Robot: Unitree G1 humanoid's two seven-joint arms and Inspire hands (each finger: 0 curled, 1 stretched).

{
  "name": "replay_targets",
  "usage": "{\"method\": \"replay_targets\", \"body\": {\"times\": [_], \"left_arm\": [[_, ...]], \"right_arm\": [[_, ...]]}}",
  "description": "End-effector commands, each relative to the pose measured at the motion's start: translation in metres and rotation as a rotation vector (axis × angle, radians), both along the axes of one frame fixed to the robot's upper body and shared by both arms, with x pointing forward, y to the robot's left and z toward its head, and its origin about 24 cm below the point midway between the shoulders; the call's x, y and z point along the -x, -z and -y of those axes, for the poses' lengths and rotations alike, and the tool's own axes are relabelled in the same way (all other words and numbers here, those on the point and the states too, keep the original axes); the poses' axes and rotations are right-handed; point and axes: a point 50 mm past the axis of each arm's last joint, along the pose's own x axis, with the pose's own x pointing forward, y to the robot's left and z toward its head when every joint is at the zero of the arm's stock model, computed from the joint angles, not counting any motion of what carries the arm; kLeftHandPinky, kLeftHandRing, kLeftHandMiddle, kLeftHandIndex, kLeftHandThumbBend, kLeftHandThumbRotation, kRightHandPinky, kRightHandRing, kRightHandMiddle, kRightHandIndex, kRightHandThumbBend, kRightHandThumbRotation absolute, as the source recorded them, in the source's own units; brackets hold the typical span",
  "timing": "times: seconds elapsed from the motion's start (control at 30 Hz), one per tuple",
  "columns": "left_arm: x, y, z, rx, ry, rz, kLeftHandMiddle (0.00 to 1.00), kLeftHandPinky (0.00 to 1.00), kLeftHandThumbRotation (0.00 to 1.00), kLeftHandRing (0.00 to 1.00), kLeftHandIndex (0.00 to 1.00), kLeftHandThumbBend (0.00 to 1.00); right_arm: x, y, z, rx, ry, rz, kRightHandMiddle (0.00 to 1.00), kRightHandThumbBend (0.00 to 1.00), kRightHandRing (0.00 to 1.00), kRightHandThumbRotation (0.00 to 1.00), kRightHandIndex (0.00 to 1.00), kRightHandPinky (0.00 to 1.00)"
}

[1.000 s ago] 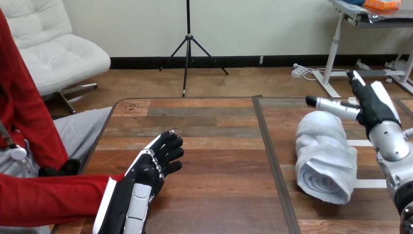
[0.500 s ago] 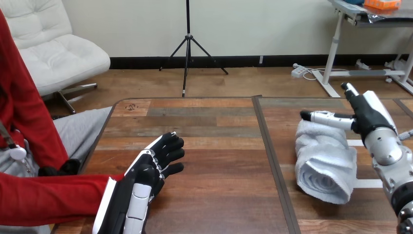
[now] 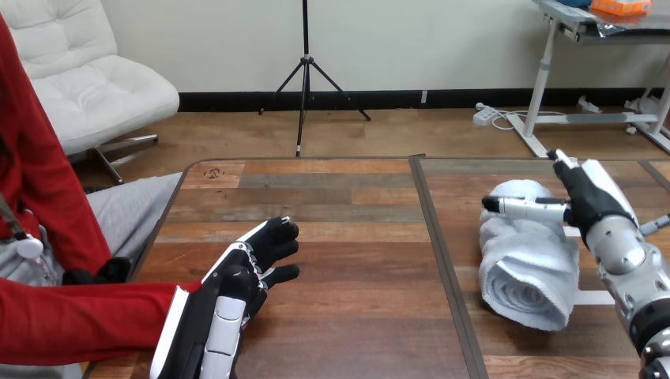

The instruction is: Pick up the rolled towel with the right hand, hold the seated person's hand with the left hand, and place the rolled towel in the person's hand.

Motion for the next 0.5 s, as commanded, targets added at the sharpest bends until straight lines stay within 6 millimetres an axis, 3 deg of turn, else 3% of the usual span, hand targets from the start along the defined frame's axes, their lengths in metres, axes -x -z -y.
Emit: {"method": "replay_targets", "body": {"times": [0.0, 0.47], "left_arm": [[-0.013, -0.015, 0.004, 0.021, -0.011, 0.089, 0.83, 0.77, 1.0, 0.85, 0.78, 0.75], [-0.014, -0.017, 0.003, 0.026, -0.011, 0.096, 0.83, 0.77, 1.0, 0.85, 0.78, 0.75]], "right_arm": [[-0.001, 0.005, -0.008, -0.006, -0.01, -0.032, 1.0, 1.0, 1.0, 0.4, 1.0, 0.88], [0.005, 0.019, -0.012, 0.036, 0.008, -0.133, 1.0, 1.0, 1.0, 0.45, 1.0, 0.86]]}}
